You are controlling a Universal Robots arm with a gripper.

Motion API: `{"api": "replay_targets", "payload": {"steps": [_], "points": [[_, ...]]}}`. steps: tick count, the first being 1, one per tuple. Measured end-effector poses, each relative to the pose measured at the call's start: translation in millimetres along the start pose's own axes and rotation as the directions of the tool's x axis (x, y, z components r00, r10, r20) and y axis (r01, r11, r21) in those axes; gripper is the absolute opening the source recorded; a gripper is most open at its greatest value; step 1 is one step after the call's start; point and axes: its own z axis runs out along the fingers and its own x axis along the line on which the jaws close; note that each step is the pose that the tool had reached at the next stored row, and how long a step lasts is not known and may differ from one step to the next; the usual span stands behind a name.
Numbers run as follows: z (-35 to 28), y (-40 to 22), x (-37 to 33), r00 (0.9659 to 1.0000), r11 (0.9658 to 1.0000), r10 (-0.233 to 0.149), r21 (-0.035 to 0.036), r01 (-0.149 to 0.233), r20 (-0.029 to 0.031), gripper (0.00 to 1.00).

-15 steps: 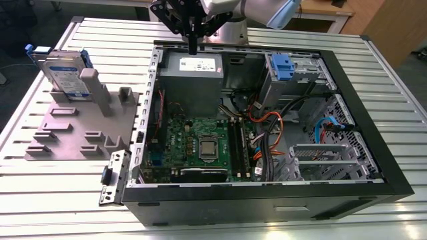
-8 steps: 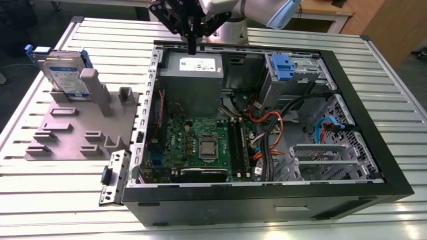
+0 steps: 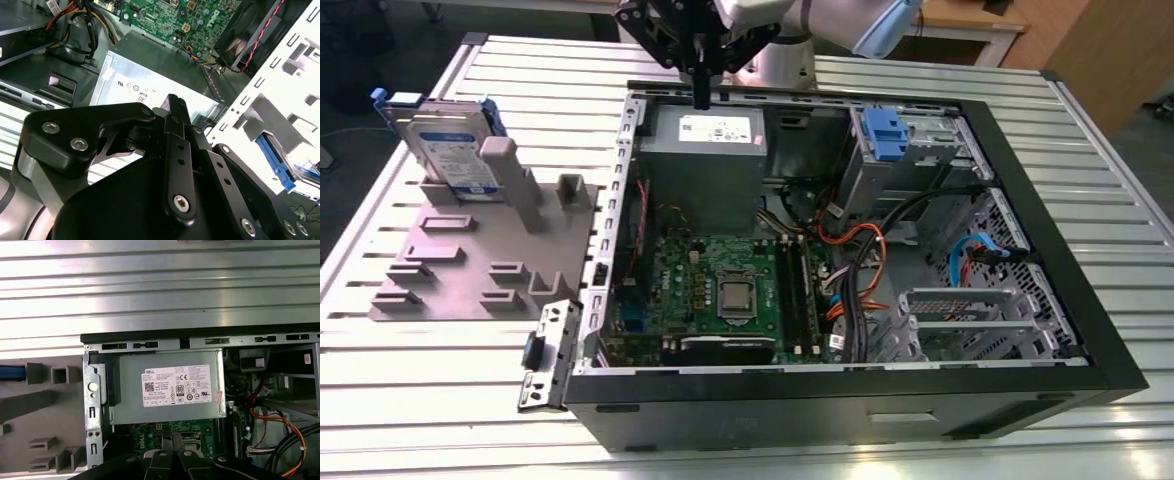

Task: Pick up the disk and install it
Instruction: 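Reach for the disk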

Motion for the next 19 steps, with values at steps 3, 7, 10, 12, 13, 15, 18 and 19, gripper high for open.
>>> {"api": "replay_targets", "payload": {"steps": [3,7,10,12,13,15,18,19], "points": [[1.2,-0.2,2.2,1.0000,1.0000,0.000,0.0000,0.000,-0.0004,0.11],[1.3,-0.2,2.5,1.0000,1.0000,0.000,-0.0001,0.000,-0.0003,0.11],[6.7,-0.7,6.2,1.0000,1.0000,0.000,-0.0001,0.000,-0.0004,0.11],[6.7,-0.8,6.6,1.0000,1.0000,0.000,-0.0001,0.000,-0.0004,0.11],[6.6,-0.8,6.8,1.0000,1.0000,0.000,0.0000,0.000,-0.0004,0.11],[6.6,-0.8,7.2,1.0000,1.0000,0.000,0.0000,0.000,-0.0004,0.11],[6.5,-0.9,7.8,1.0000,1.0000,0.000,0.0001,0.000,-0.0004,0.11],[6.5,-0.9,8.1,1.0000,1.0000,0.000,0.0000,0.000,-0.0004,0.11]]}}
